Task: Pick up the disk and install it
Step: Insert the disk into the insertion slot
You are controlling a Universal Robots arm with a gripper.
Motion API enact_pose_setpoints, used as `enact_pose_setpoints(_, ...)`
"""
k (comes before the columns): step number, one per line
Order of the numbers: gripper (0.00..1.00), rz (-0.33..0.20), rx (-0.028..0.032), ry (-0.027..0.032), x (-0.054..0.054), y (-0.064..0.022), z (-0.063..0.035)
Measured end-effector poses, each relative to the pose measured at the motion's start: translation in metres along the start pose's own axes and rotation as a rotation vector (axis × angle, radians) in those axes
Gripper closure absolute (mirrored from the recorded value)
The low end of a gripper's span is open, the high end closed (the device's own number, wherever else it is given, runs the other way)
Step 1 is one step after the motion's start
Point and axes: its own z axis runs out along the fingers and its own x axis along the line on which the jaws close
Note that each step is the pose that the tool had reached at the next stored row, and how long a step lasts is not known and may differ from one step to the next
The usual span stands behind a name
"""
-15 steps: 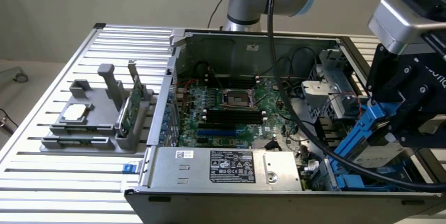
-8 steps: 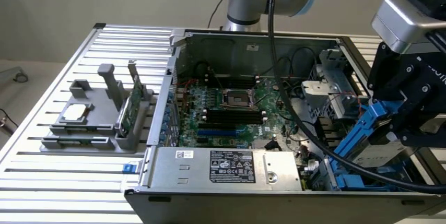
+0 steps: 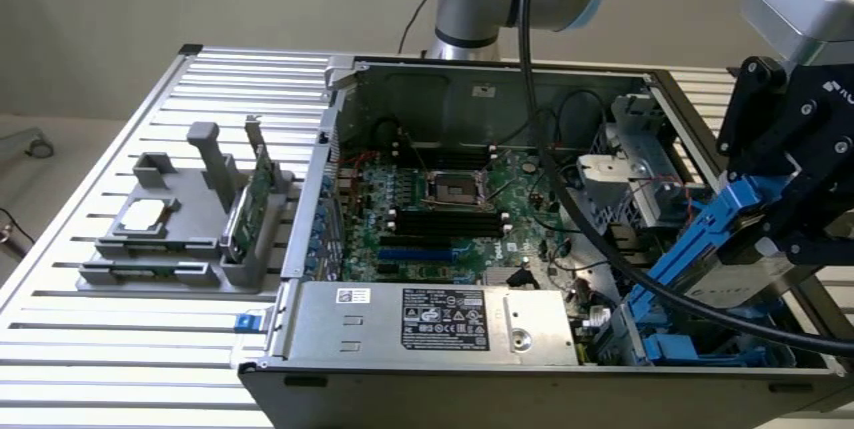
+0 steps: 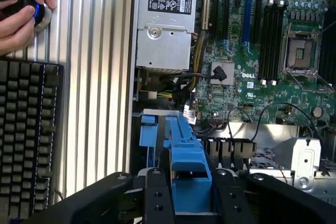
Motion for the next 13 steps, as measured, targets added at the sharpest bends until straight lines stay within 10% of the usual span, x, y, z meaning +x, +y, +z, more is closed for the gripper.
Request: enact_pose_setpoints(13, 0.67, 0.000, -0.0039, -0.0044, 0.0082, -0.0012, -0.0039)
